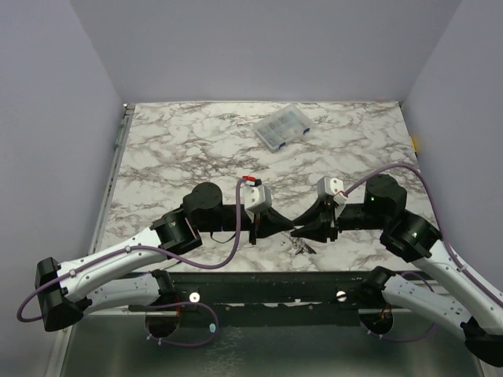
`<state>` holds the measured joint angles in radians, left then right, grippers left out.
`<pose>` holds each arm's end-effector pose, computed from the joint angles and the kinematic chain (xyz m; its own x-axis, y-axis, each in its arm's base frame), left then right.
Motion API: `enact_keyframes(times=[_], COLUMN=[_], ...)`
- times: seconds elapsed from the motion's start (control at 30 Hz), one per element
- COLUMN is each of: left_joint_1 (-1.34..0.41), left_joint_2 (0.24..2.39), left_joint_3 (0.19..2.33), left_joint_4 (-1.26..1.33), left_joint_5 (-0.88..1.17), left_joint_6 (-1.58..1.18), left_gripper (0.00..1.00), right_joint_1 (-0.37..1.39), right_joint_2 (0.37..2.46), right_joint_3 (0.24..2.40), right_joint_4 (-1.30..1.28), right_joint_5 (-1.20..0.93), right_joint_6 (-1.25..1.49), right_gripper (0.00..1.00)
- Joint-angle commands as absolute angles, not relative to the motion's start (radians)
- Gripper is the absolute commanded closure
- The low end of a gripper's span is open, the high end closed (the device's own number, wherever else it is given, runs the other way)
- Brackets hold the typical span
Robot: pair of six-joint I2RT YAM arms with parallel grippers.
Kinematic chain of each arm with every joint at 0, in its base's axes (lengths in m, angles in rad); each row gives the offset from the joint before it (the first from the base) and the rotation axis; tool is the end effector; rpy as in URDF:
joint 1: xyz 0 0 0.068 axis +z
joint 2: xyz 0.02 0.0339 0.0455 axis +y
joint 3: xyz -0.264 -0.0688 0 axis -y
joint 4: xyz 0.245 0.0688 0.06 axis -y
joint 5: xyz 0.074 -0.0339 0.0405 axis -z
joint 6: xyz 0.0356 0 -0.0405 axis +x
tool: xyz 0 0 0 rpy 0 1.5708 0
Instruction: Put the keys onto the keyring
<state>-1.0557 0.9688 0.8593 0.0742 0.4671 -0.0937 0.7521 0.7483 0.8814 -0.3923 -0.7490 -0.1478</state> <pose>0.0975 -0.2048 0.3602 -0.1108 0.0261 -0.9935 0.9927 0.0509 -0.1093 0.0989 0.1257 0.3595 -0.0407 -0.1857 -0.9818 -0.9978 0.0585 0.0303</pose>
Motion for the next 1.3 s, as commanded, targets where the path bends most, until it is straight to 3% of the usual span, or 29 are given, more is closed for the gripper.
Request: enact_keyframes(times=[0.0, 0.17, 0.33, 0.77, 1.07, 1.13, 1.2, 1.27], left_joint_1=[-1.059, -1.058, -1.058, -1.059, -1.059, -1.058, -1.058, -1.058], left_joint_2=[0.946, 0.948, 0.944, 0.918, 0.851, 0.850, 0.845, 0.838], left_joint_3=[0.852, 0.850, 0.846, 0.809, 0.686, 0.701, 0.729, 0.746], left_joint_4=[0.123, 0.123, 0.124, 0.128, -0.009, -0.105, -0.203, -0.295], left_joint_5=[0.484, 0.502, 0.506, 0.448, -0.086, -0.201, -0.323, -0.439], left_joint_6=[-0.099, -0.099, -0.098, -0.111, -0.290, -0.304, -0.290, -0.260], left_gripper=[1.00, 0.93, 0.74, 0.64, 0.42, 0.42, 0.40, 0.33], right_joint_1=[0.755, 0.755, 0.754, 0.754, 0.756, 0.756, 0.764, 0.798], right_joint_2=[0.732, 0.746, 0.740, 0.750, 0.773, 0.773, 0.764, 0.755], right_joint_3=[0.881, 0.904, 0.914, 0.932, 0.818, 0.773, 0.727, 0.684], right_joint_4=[-0.395, -0.413, -0.426, -0.458, -0.457, -0.431, -0.388, -0.342], right_joint_5=[-0.762, -0.733, -0.704, -0.658, -0.471, -0.452, -0.436, -0.423], right_joint_6=[-0.151, -0.144, -0.155, -0.169, -0.017, 0.061, 0.133, 0.169], right_gripper=[0.99, 0.99, 1.00, 0.99, 0.97, 0.84, 0.78, 0.72])
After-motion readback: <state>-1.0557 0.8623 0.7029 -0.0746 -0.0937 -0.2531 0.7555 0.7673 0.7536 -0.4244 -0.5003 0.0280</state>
